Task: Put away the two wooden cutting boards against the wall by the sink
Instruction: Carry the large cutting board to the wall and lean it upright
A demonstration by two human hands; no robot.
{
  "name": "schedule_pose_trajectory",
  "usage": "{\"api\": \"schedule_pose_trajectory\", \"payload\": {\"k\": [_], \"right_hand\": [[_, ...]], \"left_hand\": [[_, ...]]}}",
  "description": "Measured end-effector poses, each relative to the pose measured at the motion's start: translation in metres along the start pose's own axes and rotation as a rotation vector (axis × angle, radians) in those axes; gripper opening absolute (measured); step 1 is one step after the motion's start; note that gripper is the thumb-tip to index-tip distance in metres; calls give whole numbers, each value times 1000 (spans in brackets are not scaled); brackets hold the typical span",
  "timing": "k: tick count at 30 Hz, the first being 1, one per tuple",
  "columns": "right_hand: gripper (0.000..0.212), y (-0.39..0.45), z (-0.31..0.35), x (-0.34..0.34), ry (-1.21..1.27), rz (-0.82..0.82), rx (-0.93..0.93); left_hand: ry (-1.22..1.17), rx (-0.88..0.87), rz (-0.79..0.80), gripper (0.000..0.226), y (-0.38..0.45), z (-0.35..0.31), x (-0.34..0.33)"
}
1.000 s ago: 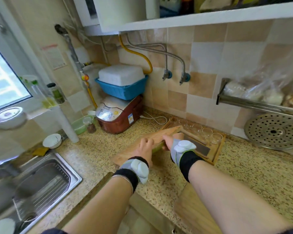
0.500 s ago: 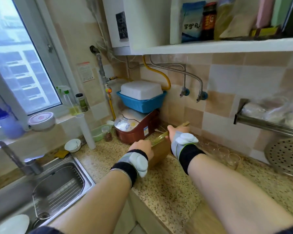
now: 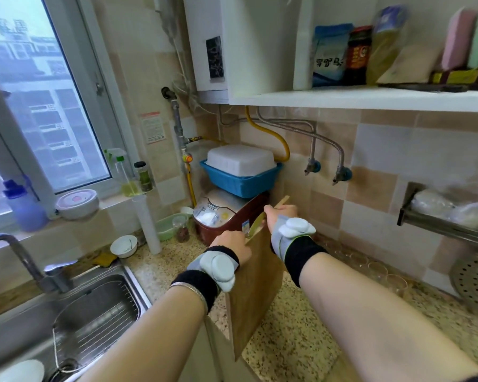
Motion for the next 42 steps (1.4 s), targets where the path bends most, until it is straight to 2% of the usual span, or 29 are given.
{"api": "schedule_pose_trajectory", "payload": {"k": [4,6,9,12,15,18,27,34,42], "right_hand": [[14,-3,2,-14,109,114,28],[23,-4,0,-25,75,140,66],[28,-12,-6,-33,-94,87,121],[17,-18,-14,-41,-37,21,170],[23,-25,-31,-52,-19,19,147],[29,-26,-53,-65,-91,39,77],[35,0,-72,-58,-205,-7,28],[44,21,-104,-61,-215,20,-84],[52,44,-122,-63,-204,18,-77]], "left_hand": [[-99,8,4,32,6,16,-1],[-163,30,-7,31,8,28,-3],[-289,41,-79,34,6,48,-6],[-530,-3,-206,32,-2,63,-12],[-698,39,-255,34,-12,79,-29],[-772,144,-173,37,-11,100,-54],[-731,123,30,48,10,107,-89],[-803,93,83,51,25,125,-101],[-934,102,99,62,39,143,-97]]}}
Point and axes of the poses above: each hand's wrist, its own y-axis towards the middle knuckle, its own x-axis out of the back of the hand, z = x × y, the point moved 4 cm from there along y, towards the middle knuckle, and after that the axes turned 12 degrees about z, right-handed, at the moved point
